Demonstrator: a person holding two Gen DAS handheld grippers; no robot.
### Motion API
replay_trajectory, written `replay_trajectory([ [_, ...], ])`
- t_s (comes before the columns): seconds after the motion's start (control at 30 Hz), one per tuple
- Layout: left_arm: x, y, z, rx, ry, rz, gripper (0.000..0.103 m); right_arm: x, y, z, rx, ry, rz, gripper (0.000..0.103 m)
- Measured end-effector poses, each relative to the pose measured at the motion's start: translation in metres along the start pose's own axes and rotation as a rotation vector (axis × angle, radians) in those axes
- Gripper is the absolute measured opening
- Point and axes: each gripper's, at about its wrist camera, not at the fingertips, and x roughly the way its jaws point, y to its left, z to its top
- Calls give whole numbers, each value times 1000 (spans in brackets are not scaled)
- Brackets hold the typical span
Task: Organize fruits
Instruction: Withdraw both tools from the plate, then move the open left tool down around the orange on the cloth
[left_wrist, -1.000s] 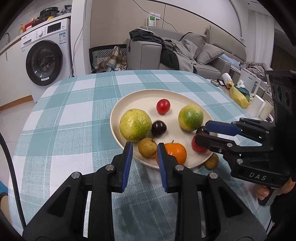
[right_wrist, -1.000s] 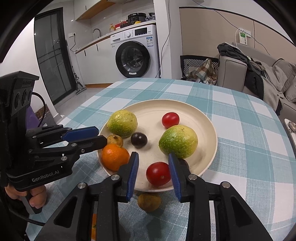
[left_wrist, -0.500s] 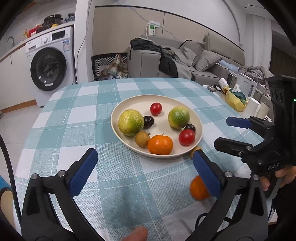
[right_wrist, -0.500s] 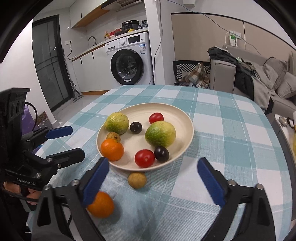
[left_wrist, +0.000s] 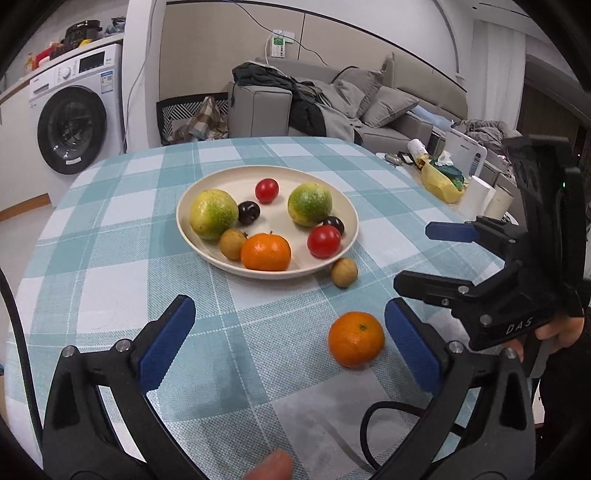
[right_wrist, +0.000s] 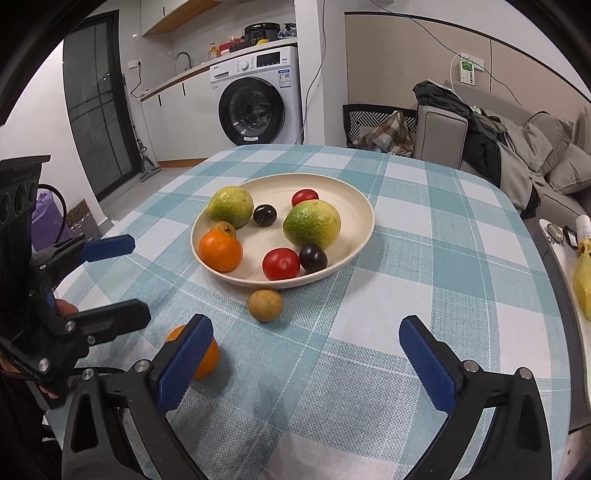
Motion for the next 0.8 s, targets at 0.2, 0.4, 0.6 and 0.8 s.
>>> replay_trajectory([
  [0.2, 10, -5, -3, 20, 43, -11, 102, 2, -12, 0, 62, 24, 22, 103],
  [0.4, 19, -12, -8, 53, 93, -33, 102, 8, -16, -2, 79, 46, 15, 103],
  [0.6, 27, -17, -10, 66, 126, -33, 102, 14, -17, -4, 77, 65, 11, 103],
  [0.8, 30, -19, -12, 69, 144, -26, 102, 17, -14, -5, 68, 76, 6, 103],
])
